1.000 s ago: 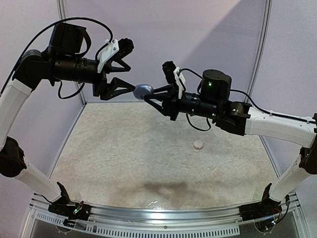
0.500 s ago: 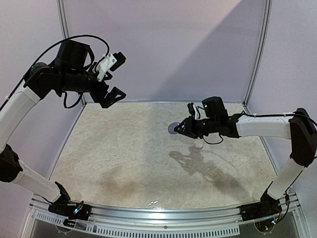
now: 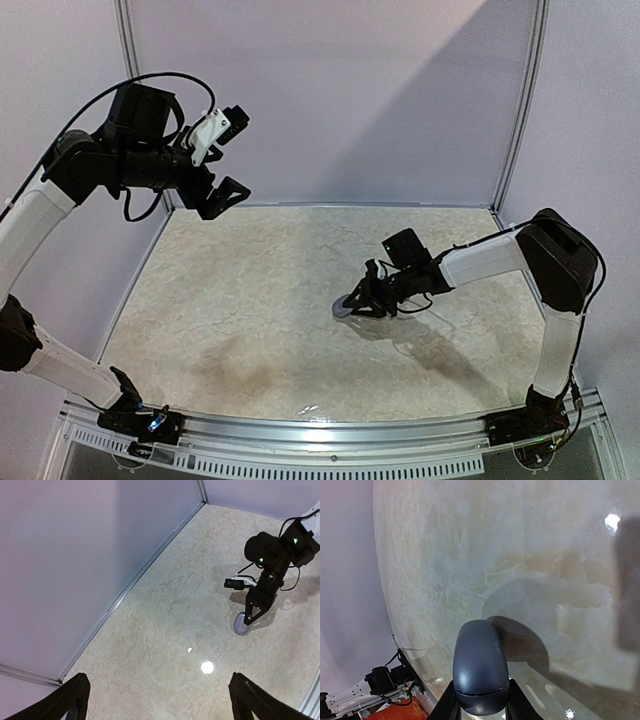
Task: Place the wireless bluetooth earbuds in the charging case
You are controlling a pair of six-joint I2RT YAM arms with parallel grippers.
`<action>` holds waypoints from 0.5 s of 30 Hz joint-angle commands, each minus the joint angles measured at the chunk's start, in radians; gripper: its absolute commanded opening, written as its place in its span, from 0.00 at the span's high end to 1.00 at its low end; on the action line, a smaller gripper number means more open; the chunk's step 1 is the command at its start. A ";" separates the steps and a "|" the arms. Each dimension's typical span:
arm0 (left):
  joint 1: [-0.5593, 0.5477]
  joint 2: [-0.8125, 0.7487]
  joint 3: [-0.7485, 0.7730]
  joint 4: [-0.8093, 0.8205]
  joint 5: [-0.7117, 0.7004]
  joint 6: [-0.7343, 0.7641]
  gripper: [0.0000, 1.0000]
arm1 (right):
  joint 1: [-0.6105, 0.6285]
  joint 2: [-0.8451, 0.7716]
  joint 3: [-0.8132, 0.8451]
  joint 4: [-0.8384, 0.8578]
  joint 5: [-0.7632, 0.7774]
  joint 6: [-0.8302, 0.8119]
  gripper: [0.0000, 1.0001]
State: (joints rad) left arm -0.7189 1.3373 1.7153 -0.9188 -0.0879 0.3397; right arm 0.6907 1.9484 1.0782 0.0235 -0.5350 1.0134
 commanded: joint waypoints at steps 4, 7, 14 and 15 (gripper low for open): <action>0.009 -0.016 -0.016 0.009 -0.010 0.011 0.01 | -0.010 0.052 0.038 -0.082 0.000 0.006 0.80; 0.009 -0.017 -0.016 0.008 -0.010 0.013 0.01 | -0.013 0.051 0.056 -0.137 0.019 -0.018 0.67; 0.012 -0.017 -0.014 0.008 -0.008 0.013 0.01 | -0.018 0.031 0.117 -0.263 0.081 -0.087 0.35; 0.012 -0.017 -0.015 0.008 -0.009 0.012 0.01 | -0.019 0.028 0.127 -0.280 0.089 -0.093 0.31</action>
State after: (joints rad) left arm -0.7189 1.3342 1.7115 -0.9173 -0.0914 0.3473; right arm 0.6811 1.9705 1.1606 -0.1555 -0.4965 0.9604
